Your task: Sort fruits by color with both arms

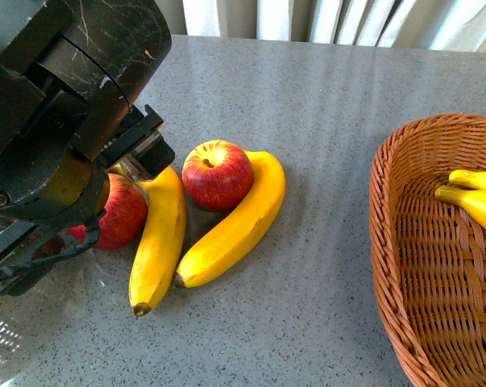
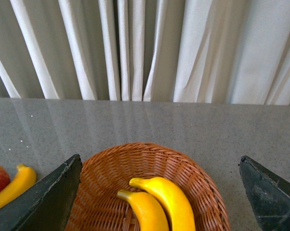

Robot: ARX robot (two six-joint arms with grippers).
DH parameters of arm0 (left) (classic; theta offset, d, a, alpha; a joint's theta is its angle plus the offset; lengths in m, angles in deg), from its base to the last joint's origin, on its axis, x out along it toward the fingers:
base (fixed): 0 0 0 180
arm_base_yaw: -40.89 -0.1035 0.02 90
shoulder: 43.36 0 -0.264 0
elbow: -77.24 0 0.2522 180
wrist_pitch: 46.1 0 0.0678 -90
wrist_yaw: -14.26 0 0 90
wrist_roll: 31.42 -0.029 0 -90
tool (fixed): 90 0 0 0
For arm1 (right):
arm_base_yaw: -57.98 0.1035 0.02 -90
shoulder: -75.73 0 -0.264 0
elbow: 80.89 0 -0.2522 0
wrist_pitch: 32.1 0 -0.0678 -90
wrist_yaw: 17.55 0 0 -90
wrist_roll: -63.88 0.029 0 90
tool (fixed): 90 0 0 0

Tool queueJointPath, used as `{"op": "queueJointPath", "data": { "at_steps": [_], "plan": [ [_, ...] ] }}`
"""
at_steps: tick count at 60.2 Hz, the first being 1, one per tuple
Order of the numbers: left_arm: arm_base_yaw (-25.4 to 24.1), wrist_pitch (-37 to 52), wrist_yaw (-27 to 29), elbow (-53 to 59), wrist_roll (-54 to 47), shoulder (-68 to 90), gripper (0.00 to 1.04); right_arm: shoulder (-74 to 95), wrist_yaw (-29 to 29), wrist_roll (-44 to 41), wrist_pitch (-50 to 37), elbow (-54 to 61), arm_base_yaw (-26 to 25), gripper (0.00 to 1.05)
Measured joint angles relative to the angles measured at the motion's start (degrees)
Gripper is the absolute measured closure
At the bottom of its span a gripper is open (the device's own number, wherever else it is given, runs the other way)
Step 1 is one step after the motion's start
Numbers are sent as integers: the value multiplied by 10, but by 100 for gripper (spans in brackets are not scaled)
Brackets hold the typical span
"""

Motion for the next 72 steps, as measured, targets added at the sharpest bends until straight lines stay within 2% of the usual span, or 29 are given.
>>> {"op": "queueJointPath", "data": {
  "at_steps": [43,46,49,55,72],
  "plan": [
    [5,-1,-12,-9,1,19,9,0,0,0,0,0,0,9],
    [5,-1,-12,-9,1,19,12,0,0,0,0,0,0,9],
    [6,-4,-13,-9,1,19,20,0,0,0,0,0,0,9],
    [9,-10,-11,-9,1,18,30,0,0,0,0,0,0,9],
    [49,-53,-9,-9,-1,-35,33,0,0,0,0,0,0,9]
  ]
}}
